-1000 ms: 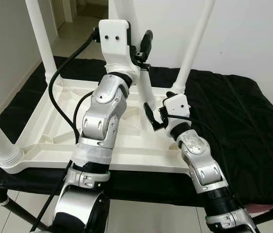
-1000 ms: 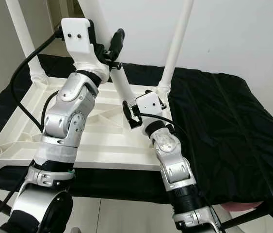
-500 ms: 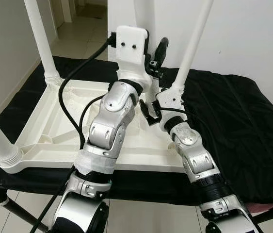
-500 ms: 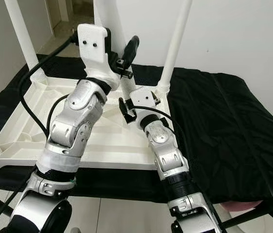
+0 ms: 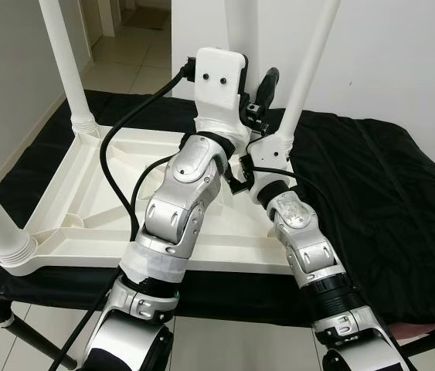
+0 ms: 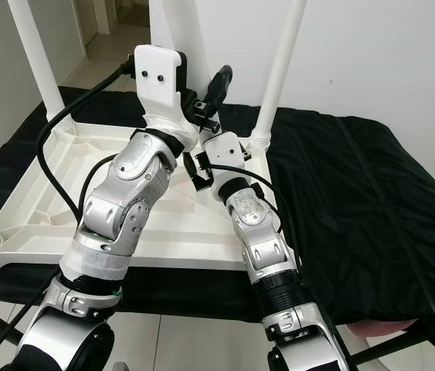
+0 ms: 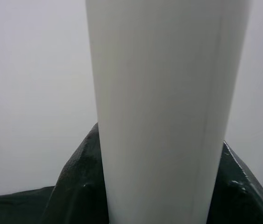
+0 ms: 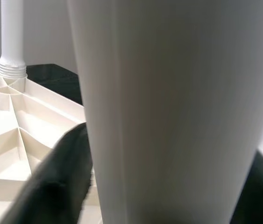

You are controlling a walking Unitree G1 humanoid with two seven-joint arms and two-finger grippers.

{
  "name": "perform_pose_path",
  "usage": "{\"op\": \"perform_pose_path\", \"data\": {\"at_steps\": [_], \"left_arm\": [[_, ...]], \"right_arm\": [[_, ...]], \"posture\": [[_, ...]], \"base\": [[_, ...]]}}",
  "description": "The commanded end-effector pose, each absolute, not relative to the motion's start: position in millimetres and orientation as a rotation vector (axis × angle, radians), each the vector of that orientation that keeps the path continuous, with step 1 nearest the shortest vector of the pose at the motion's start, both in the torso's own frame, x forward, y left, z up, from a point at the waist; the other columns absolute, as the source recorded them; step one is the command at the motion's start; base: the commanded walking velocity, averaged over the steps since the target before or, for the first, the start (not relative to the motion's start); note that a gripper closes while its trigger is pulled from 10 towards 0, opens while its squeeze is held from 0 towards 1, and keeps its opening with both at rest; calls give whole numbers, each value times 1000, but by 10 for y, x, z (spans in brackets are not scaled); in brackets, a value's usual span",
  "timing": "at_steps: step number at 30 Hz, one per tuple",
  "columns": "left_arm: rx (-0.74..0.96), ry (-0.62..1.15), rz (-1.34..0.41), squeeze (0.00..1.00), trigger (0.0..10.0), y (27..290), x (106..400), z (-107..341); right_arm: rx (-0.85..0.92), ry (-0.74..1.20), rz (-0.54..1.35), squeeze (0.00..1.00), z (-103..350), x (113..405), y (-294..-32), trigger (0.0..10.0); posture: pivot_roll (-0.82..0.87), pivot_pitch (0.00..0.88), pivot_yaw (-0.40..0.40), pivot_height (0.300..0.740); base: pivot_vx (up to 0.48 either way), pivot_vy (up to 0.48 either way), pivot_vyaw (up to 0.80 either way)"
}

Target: Building children table

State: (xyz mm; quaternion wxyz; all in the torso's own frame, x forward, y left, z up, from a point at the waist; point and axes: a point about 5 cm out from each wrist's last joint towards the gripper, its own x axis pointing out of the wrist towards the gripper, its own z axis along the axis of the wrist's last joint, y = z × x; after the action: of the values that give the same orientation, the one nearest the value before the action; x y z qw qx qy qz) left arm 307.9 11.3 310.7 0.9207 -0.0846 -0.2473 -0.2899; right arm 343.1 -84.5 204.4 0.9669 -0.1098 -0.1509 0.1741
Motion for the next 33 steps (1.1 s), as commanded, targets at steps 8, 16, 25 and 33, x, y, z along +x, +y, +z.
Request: {"op": "perform_pose_path", "data": {"at_steps": [8, 16, 25, 33], "left_arm": [[-294, -488, -646, 0, 10000, -104, 2934, 3085], [-279, -494, -671, 0, 10000, -136, 2892, 3072], [-292, -501, -712, 1000, 10000, -135, 2865, 3076], [-262, -502, -722, 973, 10000, -124, 2865, 3072]], "right_arm": [[-204, -311, 329, 0, 2070, 3494, -888, 0], [-192, -289, 273, 0, 2053, 3536, -943, 3451], [-115, -259, 204, 0, 2055, 3585, -1004, 10000], [-11, -223, 139, 0, 2046, 3626, -1078, 10000]], "posture": [[-12, 0, -67, 740], [-14, 0, -67, 740], [-13, 0, -65, 740], [-12, 0, -69, 740]], "base": [[0, 0, 0], [0, 0, 0], [0, 0, 0], [0, 0, 0]]}}
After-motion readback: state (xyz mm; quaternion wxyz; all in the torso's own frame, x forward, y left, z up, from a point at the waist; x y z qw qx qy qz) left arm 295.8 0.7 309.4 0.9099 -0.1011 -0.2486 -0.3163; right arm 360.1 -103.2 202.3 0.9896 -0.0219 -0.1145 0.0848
